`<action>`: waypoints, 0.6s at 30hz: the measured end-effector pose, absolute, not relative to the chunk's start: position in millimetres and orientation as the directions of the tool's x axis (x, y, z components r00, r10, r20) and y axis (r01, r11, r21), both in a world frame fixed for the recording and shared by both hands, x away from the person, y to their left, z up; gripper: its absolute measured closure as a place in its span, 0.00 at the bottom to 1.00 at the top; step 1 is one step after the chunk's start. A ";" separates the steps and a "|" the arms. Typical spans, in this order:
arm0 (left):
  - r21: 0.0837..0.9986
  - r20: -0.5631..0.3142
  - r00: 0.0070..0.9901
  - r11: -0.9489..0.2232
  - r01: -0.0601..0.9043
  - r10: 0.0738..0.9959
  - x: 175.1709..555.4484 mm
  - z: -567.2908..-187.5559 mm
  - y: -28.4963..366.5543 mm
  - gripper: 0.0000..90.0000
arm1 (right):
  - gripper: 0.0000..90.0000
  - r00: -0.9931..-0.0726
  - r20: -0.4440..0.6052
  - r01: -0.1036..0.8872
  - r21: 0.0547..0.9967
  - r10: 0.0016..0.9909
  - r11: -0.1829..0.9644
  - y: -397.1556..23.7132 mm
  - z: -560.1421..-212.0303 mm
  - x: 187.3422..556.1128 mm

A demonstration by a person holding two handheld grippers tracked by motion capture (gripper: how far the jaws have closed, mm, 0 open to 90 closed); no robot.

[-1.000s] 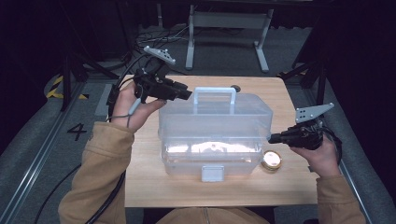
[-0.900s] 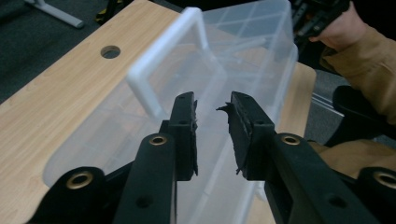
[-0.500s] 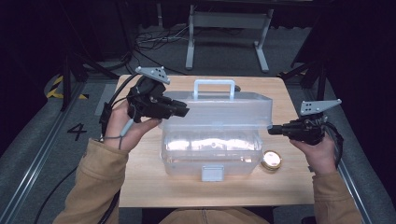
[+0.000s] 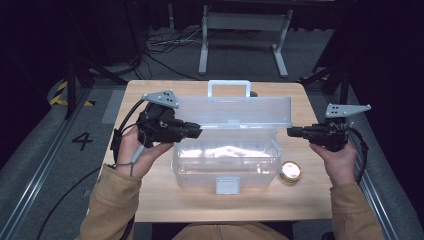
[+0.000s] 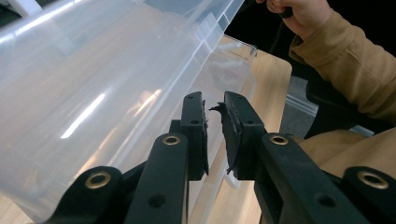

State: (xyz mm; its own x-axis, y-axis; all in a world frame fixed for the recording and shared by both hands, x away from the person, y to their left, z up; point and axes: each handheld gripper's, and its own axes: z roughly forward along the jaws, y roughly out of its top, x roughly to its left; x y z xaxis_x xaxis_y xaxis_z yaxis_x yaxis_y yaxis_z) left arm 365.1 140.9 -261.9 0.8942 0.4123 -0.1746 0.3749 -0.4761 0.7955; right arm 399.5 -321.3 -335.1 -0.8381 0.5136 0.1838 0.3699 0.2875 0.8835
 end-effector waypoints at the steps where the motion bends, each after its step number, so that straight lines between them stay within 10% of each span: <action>1: 0.795 -0.174 0.892 -0.475 0.377 0.417 364.7 -263.4 142.3 0.88 | 1.00 -0.834 0.185 0.370 0.886 0.520 0.279 -321.5 -334.9 399.4; 18: 0.776 -0.224 0.817 -0.409 0.479 0.531 387.0 -309.5 163.2 0.90 | 1.00 -0.819 0.181 0.356 0.905 0.545 0.234 -319.5 -337.6 398.3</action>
